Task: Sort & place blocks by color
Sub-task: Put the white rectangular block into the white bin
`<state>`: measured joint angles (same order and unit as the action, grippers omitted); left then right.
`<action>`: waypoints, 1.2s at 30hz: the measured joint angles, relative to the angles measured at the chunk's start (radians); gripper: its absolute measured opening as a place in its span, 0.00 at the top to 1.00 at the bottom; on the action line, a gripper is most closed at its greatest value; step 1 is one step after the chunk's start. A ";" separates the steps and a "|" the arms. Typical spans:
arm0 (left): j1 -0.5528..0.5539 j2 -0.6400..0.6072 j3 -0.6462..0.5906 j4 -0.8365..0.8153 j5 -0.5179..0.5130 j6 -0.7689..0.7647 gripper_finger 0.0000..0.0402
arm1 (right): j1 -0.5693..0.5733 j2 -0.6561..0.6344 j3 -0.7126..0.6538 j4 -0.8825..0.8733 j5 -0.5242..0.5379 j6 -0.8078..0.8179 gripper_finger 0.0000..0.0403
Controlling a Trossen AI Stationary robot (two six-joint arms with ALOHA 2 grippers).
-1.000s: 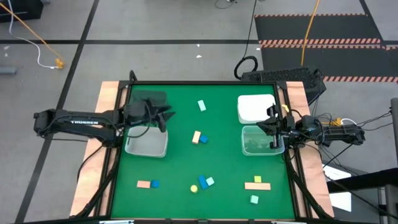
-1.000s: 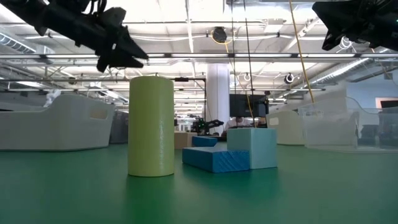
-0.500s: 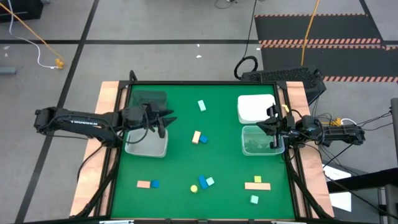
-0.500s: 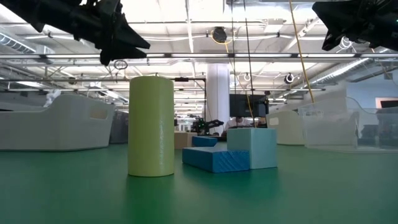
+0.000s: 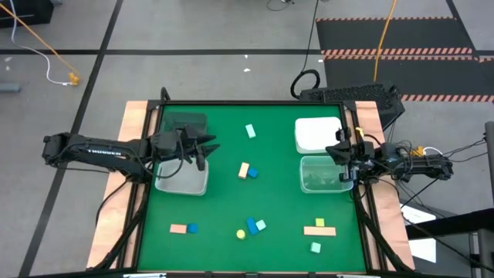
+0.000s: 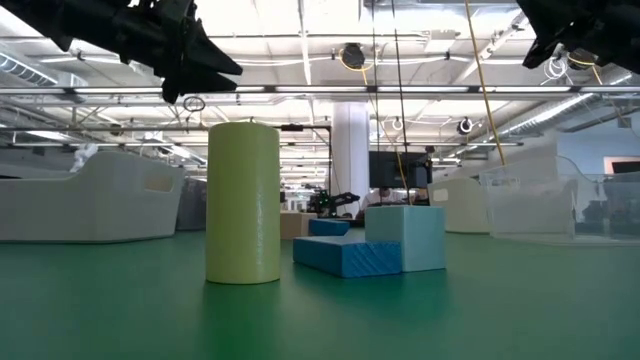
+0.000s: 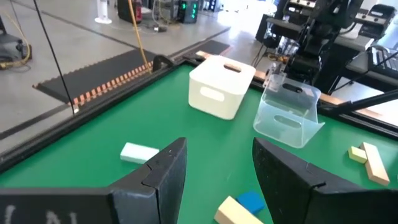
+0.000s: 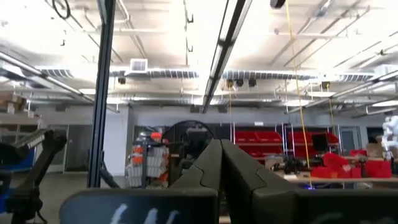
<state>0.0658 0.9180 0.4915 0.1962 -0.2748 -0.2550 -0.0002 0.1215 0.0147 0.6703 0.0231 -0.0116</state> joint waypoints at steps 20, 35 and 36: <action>0.000 0.000 0.000 0.017 -0.005 0.054 0.54 | 0.000 0.000 0.000 0.082 0.081 0.035 1.00; 0.000 0.000 0.000 0.017 -0.005 0.064 0.54 | 0.002 0.000 0.000 0.082 0.055 0.131 1.00; 0.000 0.000 0.000 0.016 -0.005 0.062 0.54 | 0.002 0.000 0.000 0.082 0.055 0.131 1.00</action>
<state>0.0658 0.9180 0.4915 0.2127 -0.2798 -0.1928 0.0017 0.1215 0.0147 0.7521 0.0776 0.1192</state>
